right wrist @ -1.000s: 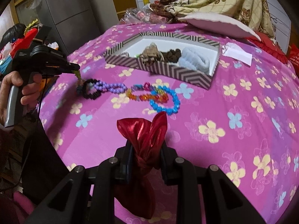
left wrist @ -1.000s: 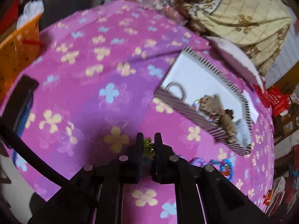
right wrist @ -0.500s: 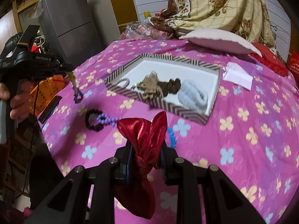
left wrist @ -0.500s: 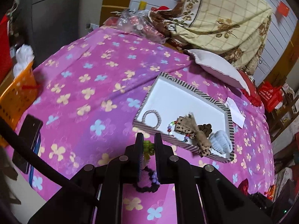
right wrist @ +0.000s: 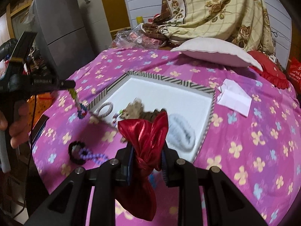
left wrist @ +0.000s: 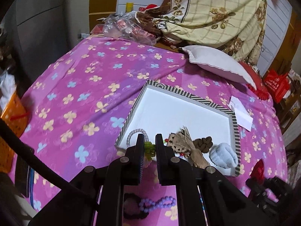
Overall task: Organize jewelry
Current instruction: 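Carry the red bow and green hair tie into the tray and open both tools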
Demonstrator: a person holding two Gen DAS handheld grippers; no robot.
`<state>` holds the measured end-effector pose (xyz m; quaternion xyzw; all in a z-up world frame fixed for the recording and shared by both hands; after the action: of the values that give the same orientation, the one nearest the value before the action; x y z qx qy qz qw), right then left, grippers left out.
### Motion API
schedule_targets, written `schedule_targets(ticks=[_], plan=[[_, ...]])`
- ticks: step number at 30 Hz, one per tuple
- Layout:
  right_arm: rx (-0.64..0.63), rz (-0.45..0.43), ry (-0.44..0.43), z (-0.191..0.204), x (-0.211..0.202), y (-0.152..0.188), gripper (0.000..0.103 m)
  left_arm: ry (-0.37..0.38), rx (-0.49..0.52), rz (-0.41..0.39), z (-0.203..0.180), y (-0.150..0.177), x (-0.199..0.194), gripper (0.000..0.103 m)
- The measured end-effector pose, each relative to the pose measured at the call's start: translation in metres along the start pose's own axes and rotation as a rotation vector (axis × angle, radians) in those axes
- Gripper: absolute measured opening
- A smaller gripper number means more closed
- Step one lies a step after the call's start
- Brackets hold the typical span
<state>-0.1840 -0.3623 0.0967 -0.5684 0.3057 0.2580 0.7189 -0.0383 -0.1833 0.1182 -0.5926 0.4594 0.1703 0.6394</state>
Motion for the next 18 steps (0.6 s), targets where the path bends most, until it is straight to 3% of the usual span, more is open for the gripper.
schedule_targets(ticks=[11, 18], plan=[[0.072, 0.021, 0.06, -0.055, 0.059, -0.062, 0.025, -0.054, 0.041, -0.002, -0.013, -0.034, 0.048, 0.009], [0.123, 0.093, 0.071, -0.081, 0.117, -0.068, 0.025, -0.08, -0.011, 0.066, 0.006, -0.031, 0.101, 0.009]])
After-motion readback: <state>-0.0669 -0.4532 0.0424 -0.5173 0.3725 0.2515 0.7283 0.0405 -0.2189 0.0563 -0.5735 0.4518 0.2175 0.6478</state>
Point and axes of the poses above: each gripper's, at about its wrist camera, not at the fingertips, and x roughly the way its jaws point, z to its left, y to its underside, the point moved 4 cm from there along x, roughly the way its jaws point, and after that the axes turned 3 degrees about x, right-handed, at the moved point
